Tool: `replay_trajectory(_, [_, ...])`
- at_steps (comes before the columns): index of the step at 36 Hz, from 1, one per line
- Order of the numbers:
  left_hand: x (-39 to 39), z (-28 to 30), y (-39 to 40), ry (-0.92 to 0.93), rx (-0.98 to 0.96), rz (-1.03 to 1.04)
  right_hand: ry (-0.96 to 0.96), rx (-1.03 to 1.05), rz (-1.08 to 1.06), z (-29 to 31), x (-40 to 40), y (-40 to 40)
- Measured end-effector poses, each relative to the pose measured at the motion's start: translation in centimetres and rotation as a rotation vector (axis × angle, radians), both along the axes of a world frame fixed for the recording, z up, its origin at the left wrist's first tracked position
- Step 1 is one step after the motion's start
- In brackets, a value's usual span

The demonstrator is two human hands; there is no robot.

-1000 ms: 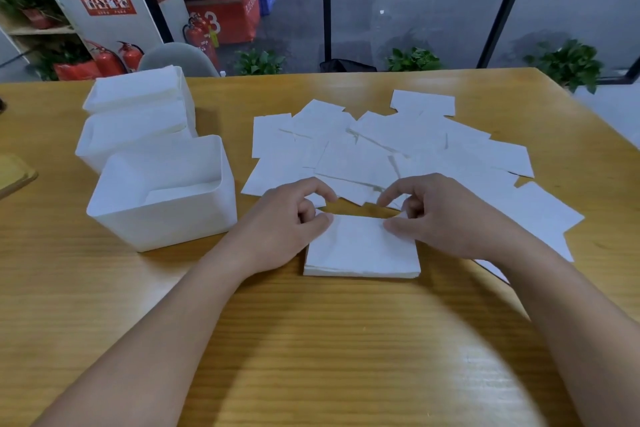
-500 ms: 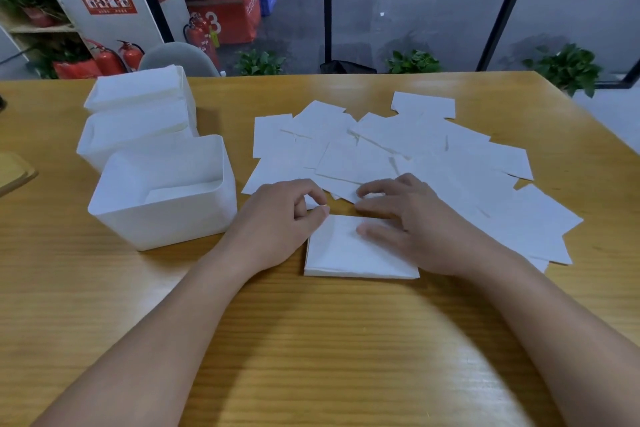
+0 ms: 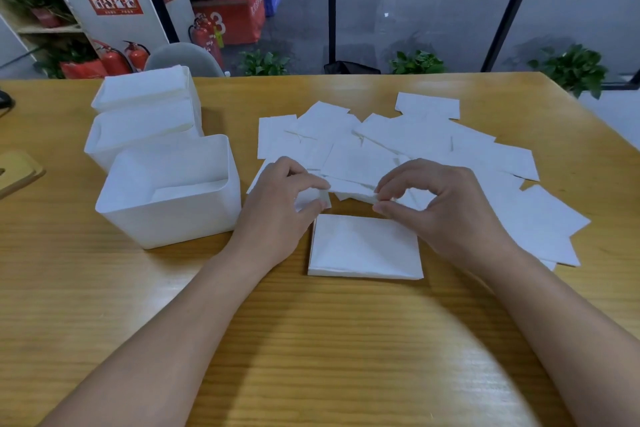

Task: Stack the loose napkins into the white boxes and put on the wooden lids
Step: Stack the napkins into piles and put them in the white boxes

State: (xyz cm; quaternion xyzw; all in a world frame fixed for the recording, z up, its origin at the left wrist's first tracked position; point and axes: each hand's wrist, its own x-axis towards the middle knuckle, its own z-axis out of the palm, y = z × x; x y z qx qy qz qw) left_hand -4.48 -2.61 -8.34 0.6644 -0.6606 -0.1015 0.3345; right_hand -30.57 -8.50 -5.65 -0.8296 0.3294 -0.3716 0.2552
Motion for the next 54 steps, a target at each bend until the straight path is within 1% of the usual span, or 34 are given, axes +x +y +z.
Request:
replay_trajectory(3, [0.0, 0.1, 0.0, -0.002, -0.055, 0.005, -0.044, 0.008, -0.042, 0.2, -0.1, -0.2])
replay_trajectory(8, [0.0, 0.4, -0.1, 0.017, -0.053, 0.016, 0.005, 0.046, -0.044, -0.3, -0.1, -0.5])
replay_trajectory(13, [-0.1, 0.6, 0.1, 0.081, -0.060, -0.024, 0.048, 0.005, -0.084, -0.4, -0.1, -0.6])
replay_trajectory(15, [-0.2, 0.7, 0.2, 0.113, -0.071, -0.030, 0.022, 0.007, -0.108, -0.2, 0.0, -0.6])
replay_trajectory(17, [-0.3, 0.8, 0.4, 0.150, -0.105, -0.035, -0.045, 0.018, -0.120, 0.0, 0.0, -0.5])
replay_trajectory(19, [-0.4, 1.2, 0.6, 0.205, -0.162, -0.047, -0.111, 0.077, -0.118, 0.5, -0.1, -0.4])
replay_trajectory(21, [-0.6, 1.7, 0.8, 0.303, -0.186, -0.079, -0.170, 0.189, -0.107, 1.2, -0.3, -0.2])
replay_trajectory(24, [-0.6, 2.3, 0.8, 0.460, -0.120, -0.145, -0.213, 0.361, -0.116, 2.3, -0.6, 0.3])
replay_trajectory(26, [-0.4, 2.3, 0.8, 0.499, -0.030, -0.162, -0.152, 0.478, -0.116, 2.8, -0.9, 0.3])
replay_trajectory(27, [-0.3, 2.2, 0.8, 0.486, 0.025, -0.165, -0.089, 0.522, -0.106, 2.9, -1.0, 0.3])
replay_trajectory(30, [0.0, 1.9, 0.8, 0.406, 0.187, -0.197, 0.139, 0.593, -0.060, 2.8, -1.8, -0.2])
replay_trajectory(33, [-0.1, 1.7, 0.9, 0.330, 0.294, -0.236, 0.267, 0.631, -0.027, 2.7, -2.0, -0.4])
replay_trajectory(38, [-0.2, 1.7, 1.0, 0.229, 0.317, -0.253, 0.362, 0.591, -0.024, 2.4, -1.8, -0.4])
replay_trajectory(41, [-0.1, 1.5, 1.0, 0.164, 0.311, -0.240, 0.409, 0.515, -0.045, 2.0, -1.6, -0.5])
replay_trajectory(45, [-0.1, 1.5, 1.1, 0.130, 0.310, -0.236, 0.408, 0.472, -0.065, 1.5, -1.7, -0.9])
replay_trajectory(47, [-0.1, 1.6, 1.1, 0.118, 0.312, -0.229, 0.370, 0.385, -0.121, 0.9, -1.6, -1.2])
replay_trajectory(50, [-0.1, 1.5, 1.1, 0.108, 0.274, -0.193, 0.306, 0.189, -0.187, -0.3, -1.0, -1.5])
replay_trajectory(52, [-0.1, 1.4, 1.0, 0.106, 0.217, -0.156, 0.344, 0.088, -0.148, -1.0, -0.6, -1.5])
replay_trajectory(54, [-0.2, 1.3, 0.9, 0.117, 0.175, -0.127, 0.440, 0.009, -0.084, -1.8, -0.3, -1.6])
